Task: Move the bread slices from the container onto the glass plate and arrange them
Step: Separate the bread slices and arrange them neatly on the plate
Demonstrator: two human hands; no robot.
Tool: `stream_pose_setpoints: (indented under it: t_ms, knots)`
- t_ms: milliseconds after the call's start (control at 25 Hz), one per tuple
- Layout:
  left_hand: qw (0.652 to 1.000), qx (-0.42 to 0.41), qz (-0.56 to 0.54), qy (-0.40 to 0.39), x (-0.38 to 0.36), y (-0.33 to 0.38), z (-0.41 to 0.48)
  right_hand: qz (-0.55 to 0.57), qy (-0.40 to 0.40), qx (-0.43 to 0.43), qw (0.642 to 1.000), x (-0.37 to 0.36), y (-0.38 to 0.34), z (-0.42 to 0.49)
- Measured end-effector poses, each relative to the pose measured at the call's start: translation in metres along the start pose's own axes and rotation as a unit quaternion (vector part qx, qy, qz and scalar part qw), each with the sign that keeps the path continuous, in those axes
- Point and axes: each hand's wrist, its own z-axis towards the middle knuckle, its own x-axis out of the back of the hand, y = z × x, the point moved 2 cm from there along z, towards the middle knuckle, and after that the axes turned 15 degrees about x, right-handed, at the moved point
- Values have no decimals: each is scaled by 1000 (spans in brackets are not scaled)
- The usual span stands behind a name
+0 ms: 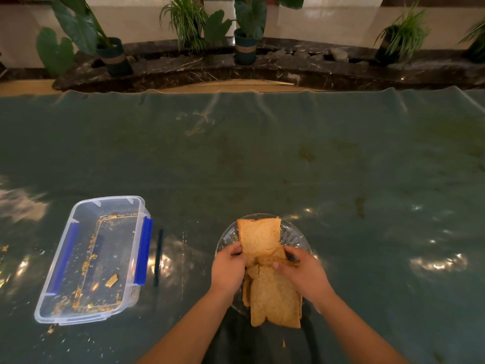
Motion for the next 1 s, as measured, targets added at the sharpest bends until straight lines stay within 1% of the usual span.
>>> stream_pose_setpoints:
  t_ms: [160, 200, 320, 360, 440, 520, 560, 640, 720, 880, 920, 1000]
  knots:
    - [1000, -8, -10, -19, 2, 1, -3, 28, 0, 6, 1000, 2, -4, -1]
    - [1000, -20, 4, -5, 4, -1, -7, 35, 5, 1, 999, 5, -2, -3]
    - [991, -47, 88, 90, 12, -20, -20, 15, 34, -31, 999, 16, 10, -11]
    - [988, -40, 115, 96, 12, -28, -25, 14, 38, -43, 998, 18, 14, -13]
    - [983, -14, 166, 73, 6, -43, -34, 34, 33, -60, 997, 19, 17, -17]
    - [976, -8, 210, 51, -1, -52, -40, 101, 30, -76, 992, 17, 17, -20]
    - [976, -10, 214, 49, -4, -54, -41, 143, 30, -85, 986, 17, 16, -20]
    - [978, -10, 201, 52, -6, -53, -42, 210, 29, -101, 972, 20, 16, -21]
    - [985, 8, 165, 47, -5, -51, -39, 251, 14, -111, 961, 25, 18, -19]
    - [999, 29, 23, -2, 7, -50, -35, 317, 3, -98, 943, 31, 20, -20]
    - [999, 30, -11, -14, 10, -49, -35, 339, 8, -97, 936, 31, 20, -20]
    - [996, 46, -73, -10, 19, -47, -30, 371, 37, -101, 922, 31, 21, -19]
